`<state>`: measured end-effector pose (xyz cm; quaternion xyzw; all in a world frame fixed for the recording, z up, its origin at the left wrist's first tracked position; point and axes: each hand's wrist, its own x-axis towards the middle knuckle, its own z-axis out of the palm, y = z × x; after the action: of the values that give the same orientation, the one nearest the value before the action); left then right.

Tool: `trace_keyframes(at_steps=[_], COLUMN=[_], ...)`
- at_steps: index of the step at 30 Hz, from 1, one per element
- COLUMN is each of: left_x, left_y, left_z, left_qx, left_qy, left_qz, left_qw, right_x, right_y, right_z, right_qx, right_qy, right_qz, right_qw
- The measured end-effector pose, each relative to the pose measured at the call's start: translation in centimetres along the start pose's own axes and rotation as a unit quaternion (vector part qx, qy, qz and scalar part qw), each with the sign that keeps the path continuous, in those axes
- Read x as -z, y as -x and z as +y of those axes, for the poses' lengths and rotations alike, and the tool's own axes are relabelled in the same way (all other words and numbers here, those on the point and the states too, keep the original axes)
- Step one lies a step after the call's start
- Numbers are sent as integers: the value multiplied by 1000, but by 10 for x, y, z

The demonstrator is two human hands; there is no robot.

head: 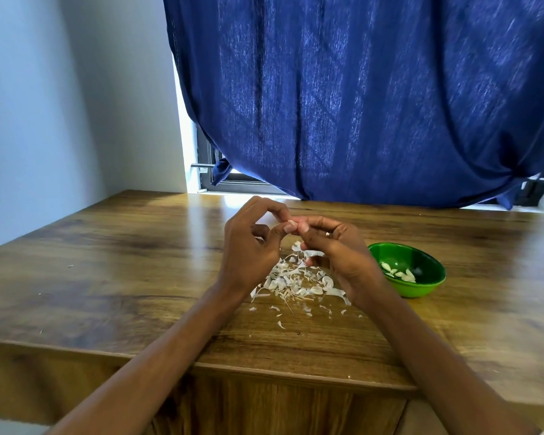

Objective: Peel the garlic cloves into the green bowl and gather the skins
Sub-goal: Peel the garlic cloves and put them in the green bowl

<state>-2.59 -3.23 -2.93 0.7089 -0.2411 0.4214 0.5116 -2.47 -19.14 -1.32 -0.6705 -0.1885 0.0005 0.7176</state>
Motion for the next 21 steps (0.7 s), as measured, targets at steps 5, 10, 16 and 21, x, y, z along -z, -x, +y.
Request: trace_keyframes(at_steps=[5,10,16,21], left_x=[0,-2,-1,0], left_y=[1,1,2,4], left_z=[0,-4,-3,-5], left_qx=[11,-7,-51,-68], left_qy=[5,-20,-74,-113], left_qz=[-38,-75,-43,-30], left_qw=[999,997,995,991], right_x=[0,0,-2,-6], right_y=[-1,-1,0,-1], right_z=[1,2,4,8], right_qx=[-7,-24,-27,-31], right_qy=[28,34,-8,-91], right_qz=[9,-9,-41,-53], right_qw=[1000,999,999,994])
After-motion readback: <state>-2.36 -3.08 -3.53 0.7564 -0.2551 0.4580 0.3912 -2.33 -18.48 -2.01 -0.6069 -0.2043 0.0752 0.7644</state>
